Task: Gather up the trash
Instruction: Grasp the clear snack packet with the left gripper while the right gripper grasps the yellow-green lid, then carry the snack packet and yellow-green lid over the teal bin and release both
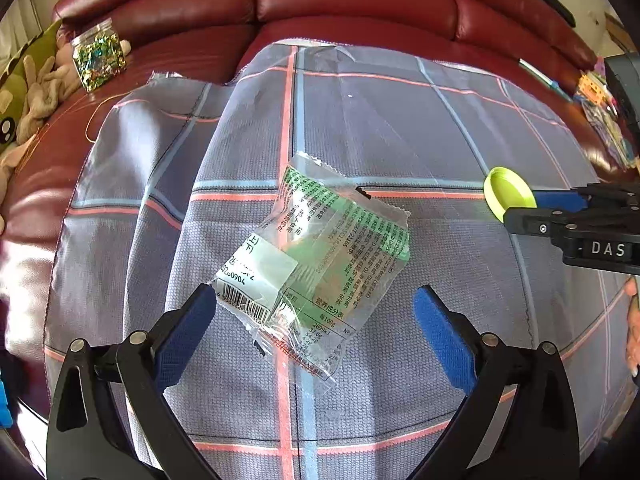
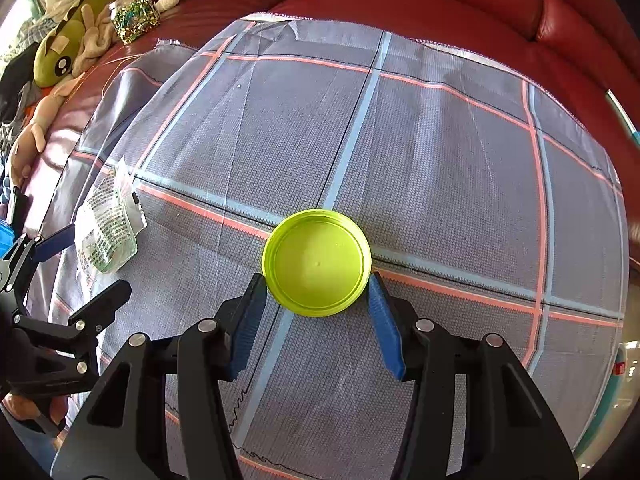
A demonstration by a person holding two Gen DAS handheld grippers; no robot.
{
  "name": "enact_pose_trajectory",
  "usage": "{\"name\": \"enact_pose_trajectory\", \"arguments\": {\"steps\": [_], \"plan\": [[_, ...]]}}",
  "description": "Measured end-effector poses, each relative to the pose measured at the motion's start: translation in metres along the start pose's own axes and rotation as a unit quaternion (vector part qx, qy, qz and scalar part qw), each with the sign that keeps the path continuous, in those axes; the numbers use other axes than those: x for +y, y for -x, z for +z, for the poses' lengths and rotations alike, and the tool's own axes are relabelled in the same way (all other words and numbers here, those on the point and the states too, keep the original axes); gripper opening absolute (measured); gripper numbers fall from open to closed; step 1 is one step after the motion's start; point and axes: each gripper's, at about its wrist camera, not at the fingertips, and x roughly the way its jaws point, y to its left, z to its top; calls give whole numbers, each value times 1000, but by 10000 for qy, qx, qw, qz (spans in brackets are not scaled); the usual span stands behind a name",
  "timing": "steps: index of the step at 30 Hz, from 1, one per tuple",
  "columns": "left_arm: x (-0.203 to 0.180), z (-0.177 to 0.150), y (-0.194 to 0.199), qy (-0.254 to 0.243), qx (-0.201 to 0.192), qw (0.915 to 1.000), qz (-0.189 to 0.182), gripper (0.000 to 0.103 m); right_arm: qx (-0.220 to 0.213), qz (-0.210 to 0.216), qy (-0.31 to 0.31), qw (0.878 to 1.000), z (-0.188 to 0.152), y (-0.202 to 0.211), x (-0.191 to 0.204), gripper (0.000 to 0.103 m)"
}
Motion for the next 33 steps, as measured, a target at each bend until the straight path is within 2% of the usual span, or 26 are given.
{"name": "enact_pose_trajectory", "arguments": {"steps": [1,3,4,5,7,8,16,21,33], "plan": [[-1,0,0,-49,-14,10000,-7,99,11,37,-37,10000,-2,1,-2,49],[-4,2,-2,-129,-21,9999,-65,90,15,89,-97,9999,-5,3,-5,49],[-5,2,-4,-165,35,9998,-89,75,8,108,-117,9999,-7,4,-6,49],[-8,2,-4,-210,6,9998,-21,65,0,137,-140,9998,-9,6,-8,50],[-14,3,0,-235,-20,9997,-81,52,-14,188,-178,9997,-12,9,-10,50],[-16,3,0,-236,-19,9997,-100,50,-23,208,-190,9996,-14,11,-12,50],[-27,-2,13,-86,-41,9990,-426,45,-137,384,-398,9984,-23,28,-30,50],[-45,-3,25,-128,-99,9988,-451,43,-215,569,-592,9964,-33,39,-43,50],[-130,6,55,-454,-280,9956,-767,43,-711,553,-1142,9894,-82,105,-114,50]]}}
